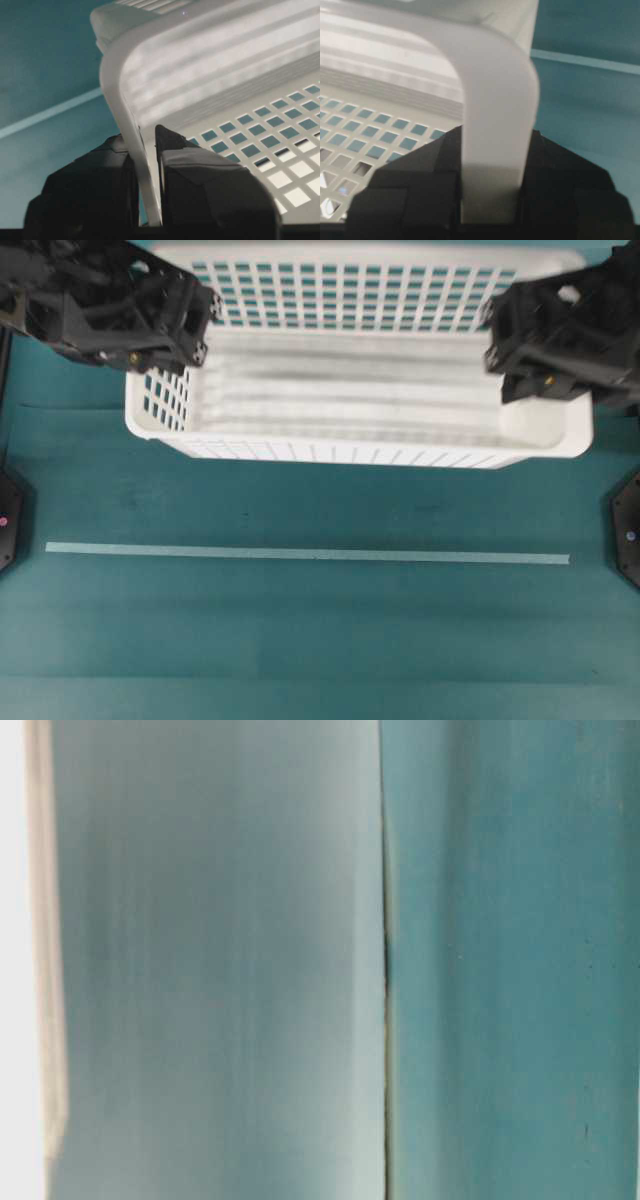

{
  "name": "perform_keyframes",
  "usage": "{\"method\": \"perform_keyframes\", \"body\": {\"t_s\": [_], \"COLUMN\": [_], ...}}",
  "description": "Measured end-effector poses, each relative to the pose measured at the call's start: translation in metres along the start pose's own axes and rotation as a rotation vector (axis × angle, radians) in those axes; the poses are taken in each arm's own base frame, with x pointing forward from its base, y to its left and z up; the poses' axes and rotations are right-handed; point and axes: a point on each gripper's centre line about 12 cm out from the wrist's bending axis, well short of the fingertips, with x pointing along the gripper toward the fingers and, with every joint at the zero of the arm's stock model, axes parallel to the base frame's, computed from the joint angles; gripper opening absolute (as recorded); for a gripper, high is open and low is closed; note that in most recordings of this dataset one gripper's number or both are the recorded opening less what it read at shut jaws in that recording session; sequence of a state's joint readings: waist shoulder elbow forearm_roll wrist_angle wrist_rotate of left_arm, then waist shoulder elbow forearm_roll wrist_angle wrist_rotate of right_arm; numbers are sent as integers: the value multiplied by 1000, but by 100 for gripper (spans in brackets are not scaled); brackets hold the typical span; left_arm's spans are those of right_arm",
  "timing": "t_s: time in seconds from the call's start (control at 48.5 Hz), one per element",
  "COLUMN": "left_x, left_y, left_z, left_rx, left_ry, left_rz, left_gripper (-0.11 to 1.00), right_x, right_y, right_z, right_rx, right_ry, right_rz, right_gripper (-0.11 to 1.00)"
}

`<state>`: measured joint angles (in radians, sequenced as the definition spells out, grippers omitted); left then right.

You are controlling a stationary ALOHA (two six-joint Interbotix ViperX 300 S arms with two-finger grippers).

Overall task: Lift the white basket with both hands.
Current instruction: 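Bring the basket forward and lower it toward the table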

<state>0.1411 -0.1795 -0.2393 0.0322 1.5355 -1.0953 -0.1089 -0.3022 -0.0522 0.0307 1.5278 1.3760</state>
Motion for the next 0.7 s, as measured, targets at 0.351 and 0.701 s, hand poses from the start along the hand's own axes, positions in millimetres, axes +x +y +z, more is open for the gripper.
{"method": "perform_keyframes", "body": {"t_s": [0.351, 0.701], "left_x": [52, 94], "left_y": [22, 47], "left_z": [-13, -29], "left_rx": [6, -18], "left_ry": [42, 44], "left_rz": [77, 69], "left_gripper": [4, 4], "right_x": [65, 96], "right_y": [-22, -36], "right_z": [-1, 4], "right_rx": [28, -11], "right_ry": [43, 29], "right_rz": [-21, -16], "right_gripper": [20, 20]}}
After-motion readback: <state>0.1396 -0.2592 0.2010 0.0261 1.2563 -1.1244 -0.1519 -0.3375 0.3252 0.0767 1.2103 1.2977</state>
